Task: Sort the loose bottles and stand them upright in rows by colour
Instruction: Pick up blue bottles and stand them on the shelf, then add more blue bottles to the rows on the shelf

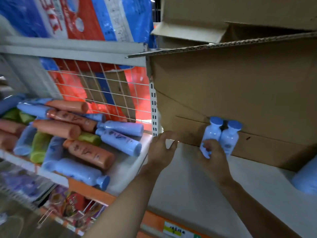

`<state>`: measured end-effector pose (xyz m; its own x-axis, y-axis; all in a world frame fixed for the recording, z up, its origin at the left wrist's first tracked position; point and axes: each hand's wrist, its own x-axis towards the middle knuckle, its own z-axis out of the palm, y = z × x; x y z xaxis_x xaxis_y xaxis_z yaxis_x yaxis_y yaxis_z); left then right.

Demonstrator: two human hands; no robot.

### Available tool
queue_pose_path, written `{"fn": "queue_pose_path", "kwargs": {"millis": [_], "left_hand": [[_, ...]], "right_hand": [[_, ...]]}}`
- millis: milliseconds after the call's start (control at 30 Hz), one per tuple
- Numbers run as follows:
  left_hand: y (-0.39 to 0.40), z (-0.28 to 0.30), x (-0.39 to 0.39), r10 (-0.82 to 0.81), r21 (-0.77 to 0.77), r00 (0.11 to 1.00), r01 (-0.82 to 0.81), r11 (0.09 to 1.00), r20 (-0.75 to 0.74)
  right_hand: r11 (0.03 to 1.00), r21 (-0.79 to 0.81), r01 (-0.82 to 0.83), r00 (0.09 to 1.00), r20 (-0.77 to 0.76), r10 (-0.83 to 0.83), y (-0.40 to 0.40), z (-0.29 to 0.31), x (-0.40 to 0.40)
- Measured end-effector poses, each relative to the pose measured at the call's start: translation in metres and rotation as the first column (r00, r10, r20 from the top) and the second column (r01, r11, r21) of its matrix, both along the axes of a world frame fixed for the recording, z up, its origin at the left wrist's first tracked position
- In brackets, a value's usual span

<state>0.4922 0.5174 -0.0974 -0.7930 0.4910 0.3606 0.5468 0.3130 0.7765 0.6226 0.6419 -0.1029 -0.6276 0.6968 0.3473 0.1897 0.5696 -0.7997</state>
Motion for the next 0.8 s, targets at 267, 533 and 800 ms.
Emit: {"fn": "queue_pose_path", "kwargs": {"millis": [267, 533, 800], "left_hand": [[-0.14, 0.02, -0.086, 0.234, -0.206, 0.959, -0.265, 0.942, -0.162], [-0.287, 0.024, -0.192, 0.427, -0.25, 0.879, -0.472, 0.846, -0.212], [-0.393, 0.033, -0.291, 0.512, -0.366, 0.839, -0.541, 0.757, -0.182]], "right_hand": [[0.966, 0.029, -0.256, 0.96, 0.13, 0.25, -0.109, 0.022, -0.123], [0.919, 0.074, -0.386, 0.918, 0.131, 0.375, -0.236, 0.043, -0.259], [0.838, 0.087, -0.539, 0.839, 0.144, 0.525, -0.338, 0.067, -0.367]]}}
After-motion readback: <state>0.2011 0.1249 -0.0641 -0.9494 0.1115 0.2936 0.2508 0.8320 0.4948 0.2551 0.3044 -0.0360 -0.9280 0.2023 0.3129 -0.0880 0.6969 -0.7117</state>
